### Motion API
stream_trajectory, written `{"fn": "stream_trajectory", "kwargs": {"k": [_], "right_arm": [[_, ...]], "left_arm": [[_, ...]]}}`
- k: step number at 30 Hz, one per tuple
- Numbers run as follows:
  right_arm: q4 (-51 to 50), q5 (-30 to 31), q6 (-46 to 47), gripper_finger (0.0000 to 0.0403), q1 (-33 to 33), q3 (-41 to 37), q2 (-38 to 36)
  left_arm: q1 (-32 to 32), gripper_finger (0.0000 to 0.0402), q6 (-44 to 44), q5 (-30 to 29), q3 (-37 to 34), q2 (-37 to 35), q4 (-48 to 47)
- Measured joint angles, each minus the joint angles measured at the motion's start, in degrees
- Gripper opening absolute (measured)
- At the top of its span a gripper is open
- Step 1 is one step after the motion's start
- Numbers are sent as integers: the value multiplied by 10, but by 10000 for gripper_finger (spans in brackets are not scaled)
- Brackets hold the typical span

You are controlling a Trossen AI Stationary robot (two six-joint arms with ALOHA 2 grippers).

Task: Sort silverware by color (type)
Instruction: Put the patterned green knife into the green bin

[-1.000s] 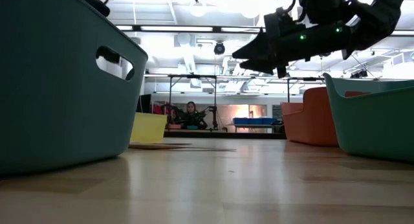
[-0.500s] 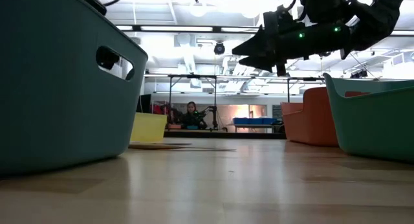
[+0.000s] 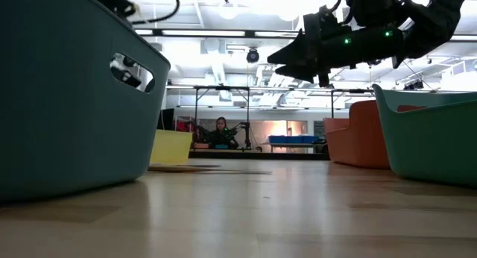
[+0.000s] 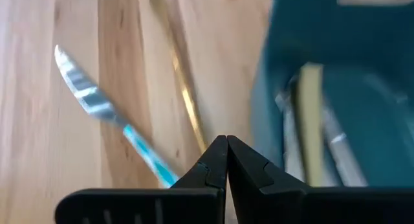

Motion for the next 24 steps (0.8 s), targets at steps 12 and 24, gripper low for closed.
{"fn": "stream_trajectory", "kwargs": {"k": [12, 24], "right_arm": [[-1, 0, 0, 227, 0, 0, 0], [-5, 0, 0, 227, 0, 0, 0]], "left_arm": [[25, 0, 29, -197, 32, 80, -66], [74, 0, 47, -276, 32, 80, -90]]}}
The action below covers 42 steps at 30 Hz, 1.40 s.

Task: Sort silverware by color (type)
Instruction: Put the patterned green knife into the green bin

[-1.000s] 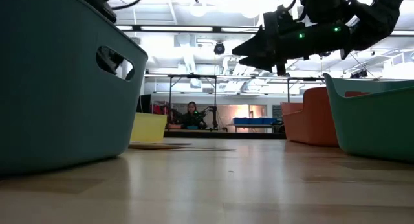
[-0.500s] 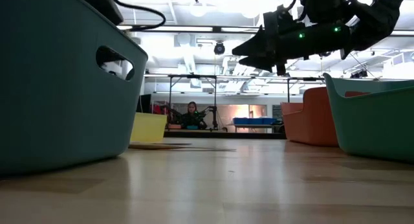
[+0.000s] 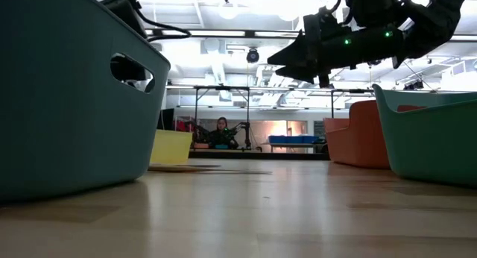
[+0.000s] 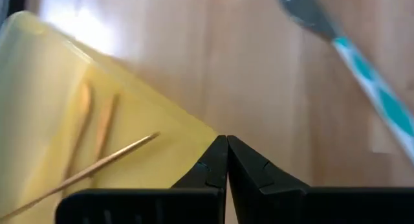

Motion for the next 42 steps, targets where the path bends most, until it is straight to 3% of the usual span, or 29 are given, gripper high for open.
{"fn": "stream_trajectory", "kwargs": {"k": [7, 12, 17, 23, 36, 39, 42], "right_arm": [[0, -3, 1, 227, 0, 0, 0], [-4, -8, 2, 227, 2, 0, 0], [-13, -47, 15, 227, 2, 0, 0], [-17, -93, 16, 227, 2, 0, 0], [-15, -93, 14, 227, 2, 0, 0], [-12, -93, 15, 227, 2, 0, 0], [-12, -93, 15, 227, 2, 0, 0]], "left_arm": [[19, 0, 22, -88, 0, 0, 42], [21, 0, 50, -101, 0, 0, 108], [13, 0, 67, -11, 0, -5, 137], [9, 0, 96, 190, 0, -21, 212], [35, 10, -62, 173, 0, 67, 267], [45, 29, -107, 175, 12, 84, 233], [56, 57, -137, 186, 51, 84, 138]]}}
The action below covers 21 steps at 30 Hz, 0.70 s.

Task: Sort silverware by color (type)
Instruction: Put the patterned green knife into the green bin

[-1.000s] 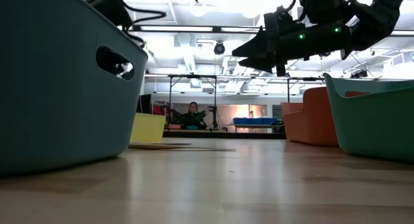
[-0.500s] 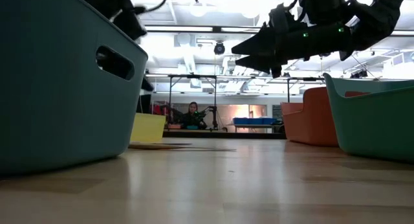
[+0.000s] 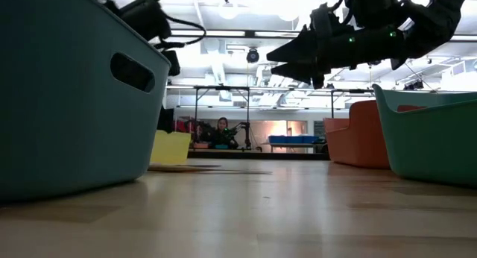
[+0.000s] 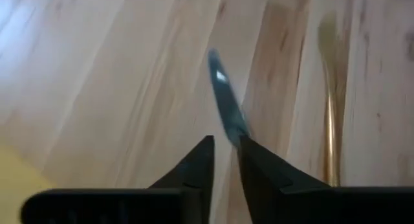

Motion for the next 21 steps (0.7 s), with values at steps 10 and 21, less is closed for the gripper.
{"fn": "stream_trajectory", "kwargs": {"k": [10, 21], "right_arm": [[12, 0, -4, 227, 0, 0, 0], [12, -2, -4, 227, 0, 0, 0]], "left_arm": [[-21, 162, -96, 5, 160, 31, -240], [-23, 178, -98, -28, 259, 206, -345]]}}
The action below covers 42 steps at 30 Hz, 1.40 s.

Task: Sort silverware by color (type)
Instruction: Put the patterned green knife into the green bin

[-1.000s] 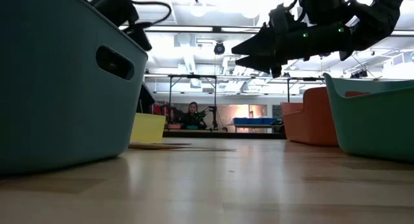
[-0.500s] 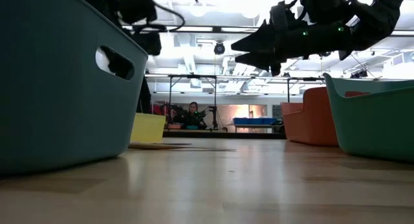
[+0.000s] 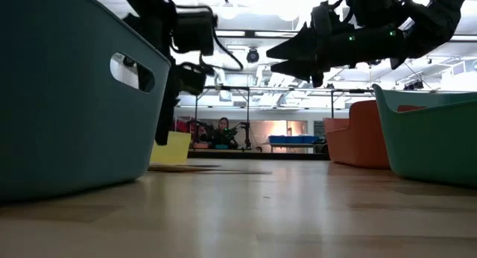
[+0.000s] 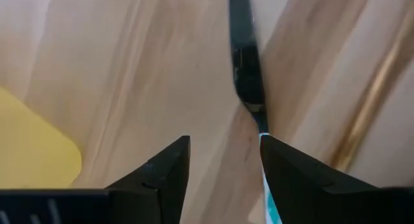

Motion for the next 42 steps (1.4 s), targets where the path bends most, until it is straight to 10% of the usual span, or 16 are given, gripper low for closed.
{"fn": "stream_trajectory", "kwargs": {"k": [42], "right_arm": [[-13, 0, 4, 227, 0, 0, 0]], "left_arm": [[-23, 168, -32, 24, 19, 109, 14]]}}
